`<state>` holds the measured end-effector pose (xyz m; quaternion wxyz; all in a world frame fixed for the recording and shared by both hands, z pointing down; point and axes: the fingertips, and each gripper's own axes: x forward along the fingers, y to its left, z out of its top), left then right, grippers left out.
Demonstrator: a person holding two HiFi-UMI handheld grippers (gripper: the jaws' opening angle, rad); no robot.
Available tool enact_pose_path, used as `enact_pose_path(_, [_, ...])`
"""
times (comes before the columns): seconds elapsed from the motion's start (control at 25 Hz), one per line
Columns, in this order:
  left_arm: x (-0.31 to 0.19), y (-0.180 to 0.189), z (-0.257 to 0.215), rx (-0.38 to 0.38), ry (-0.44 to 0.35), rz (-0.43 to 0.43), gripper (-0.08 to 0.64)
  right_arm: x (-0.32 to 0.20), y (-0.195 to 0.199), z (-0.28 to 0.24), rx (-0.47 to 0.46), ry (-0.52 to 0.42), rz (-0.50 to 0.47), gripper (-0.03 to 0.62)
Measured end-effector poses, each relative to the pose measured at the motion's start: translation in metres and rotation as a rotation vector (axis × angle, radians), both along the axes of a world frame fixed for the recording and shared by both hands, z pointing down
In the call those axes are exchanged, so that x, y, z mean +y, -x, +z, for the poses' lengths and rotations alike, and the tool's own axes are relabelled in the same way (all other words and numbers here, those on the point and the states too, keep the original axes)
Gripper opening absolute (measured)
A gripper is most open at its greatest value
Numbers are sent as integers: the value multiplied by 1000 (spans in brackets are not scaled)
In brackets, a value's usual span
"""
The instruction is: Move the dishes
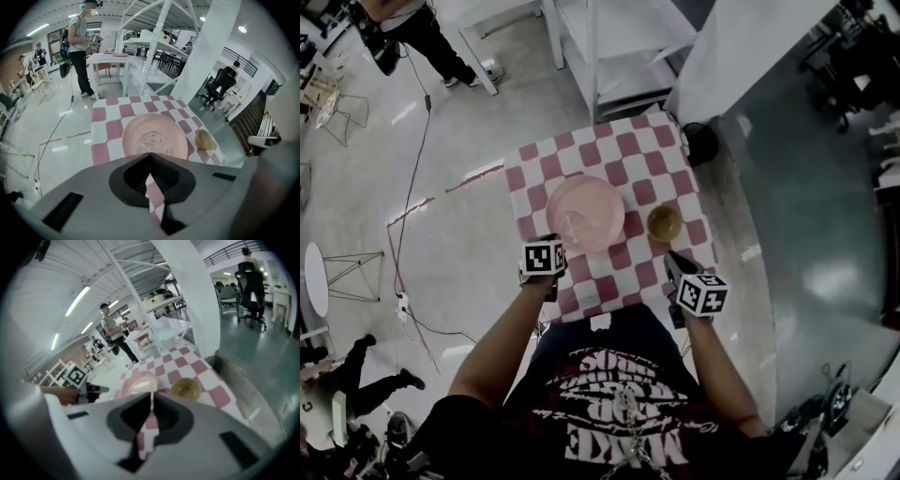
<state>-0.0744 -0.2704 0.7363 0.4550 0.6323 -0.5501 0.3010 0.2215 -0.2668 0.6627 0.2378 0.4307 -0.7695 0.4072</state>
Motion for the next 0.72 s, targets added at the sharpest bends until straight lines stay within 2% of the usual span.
enact_pose_path(0.12, [24,-16,-10,30,-1,-28,28,-26,-16,36,32,61,-21,43])
enact_pose_path(0.16, [31,-22,-12,28,3,-27,28,-34,-21,48,41,87,-18,74])
enact_pose_path(0.2, [36,-27,-13,24,8,-22,28,-42,-26,61,53,114,-9,170])
enact_pose_path(0.24, [42,-33,-14,22,14,-15,28,-50,-33,75,68,139,6,187])
enact_pose_path(0.36, [58,-51,-11,33,36,1,28,-64,-59,116,123,217,70,187])
enact_pose_path(0.44, [66,-60,-9,46,45,3,28,-70,-68,143,118,287,106,187])
enact_pose_path(0.6, [80,-62,-9,82,56,-45,28,-74,-67,188,158,364,70,185])
enact_pose_path(0.64, [83,-61,-9,88,56,-60,28,-74,-67,196,170,377,60,166])
enact_pose_path(0.72, [87,-56,-9,87,54,-74,28,-76,-66,203,187,382,55,75])
